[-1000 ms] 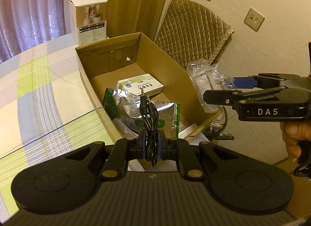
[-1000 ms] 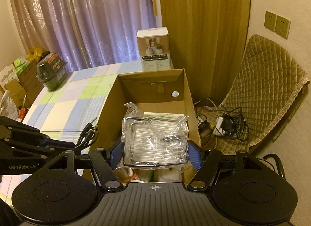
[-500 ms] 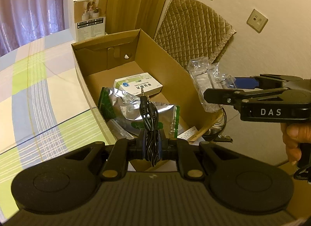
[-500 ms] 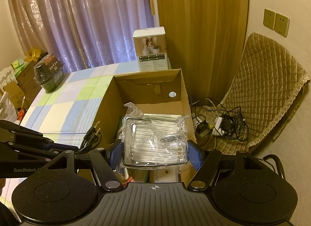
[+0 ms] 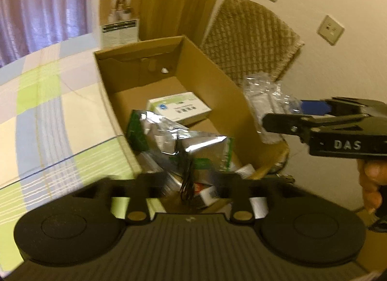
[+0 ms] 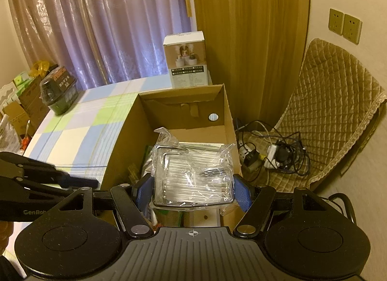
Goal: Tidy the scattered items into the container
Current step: 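Open the left tool dropping the cable while the right tool releases the wire rack into the box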
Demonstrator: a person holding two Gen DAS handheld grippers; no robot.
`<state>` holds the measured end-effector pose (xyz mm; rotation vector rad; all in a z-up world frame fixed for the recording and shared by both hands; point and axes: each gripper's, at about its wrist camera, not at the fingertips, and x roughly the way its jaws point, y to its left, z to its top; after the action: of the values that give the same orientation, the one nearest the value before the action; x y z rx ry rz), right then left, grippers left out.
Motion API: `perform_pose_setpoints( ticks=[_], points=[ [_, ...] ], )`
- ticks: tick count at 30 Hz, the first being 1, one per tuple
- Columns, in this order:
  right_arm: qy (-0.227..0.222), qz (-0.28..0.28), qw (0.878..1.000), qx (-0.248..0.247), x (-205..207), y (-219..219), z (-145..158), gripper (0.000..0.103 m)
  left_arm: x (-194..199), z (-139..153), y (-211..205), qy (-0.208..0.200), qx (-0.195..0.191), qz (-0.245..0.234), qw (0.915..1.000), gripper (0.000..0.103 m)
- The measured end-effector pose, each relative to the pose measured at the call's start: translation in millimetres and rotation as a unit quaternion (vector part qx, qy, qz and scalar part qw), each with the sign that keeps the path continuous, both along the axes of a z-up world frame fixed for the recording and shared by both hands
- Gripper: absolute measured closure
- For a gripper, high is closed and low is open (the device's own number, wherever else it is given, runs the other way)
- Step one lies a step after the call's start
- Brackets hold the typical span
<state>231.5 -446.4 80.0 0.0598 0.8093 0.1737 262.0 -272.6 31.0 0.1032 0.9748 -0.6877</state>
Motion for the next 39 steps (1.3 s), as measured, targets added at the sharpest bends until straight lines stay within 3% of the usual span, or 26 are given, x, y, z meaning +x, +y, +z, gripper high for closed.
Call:
perform_pose_setpoints(
  ticks=[2, 16, 39],
  points=[
    [0.000, 0.000, 1.000, 0.000, 1, 0, -1, 0.032, 1, 0, 2, -0.001, -0.001, -0.001, 1.0000, 0.051],
    [0.002, 0.006, 1.000, -0.001, 1, 5, -3, 0.032, 2, 0, 13, 0.001, -0.003, 0.007, 1.0000, 0.051],
    [0.008, 0.029, 1.000, 0.002, 15, 29, -5, 0.032, 3, -6, 43, 0.008, 0.002, 0.028, 0.9996, 0.039]
  ],
)
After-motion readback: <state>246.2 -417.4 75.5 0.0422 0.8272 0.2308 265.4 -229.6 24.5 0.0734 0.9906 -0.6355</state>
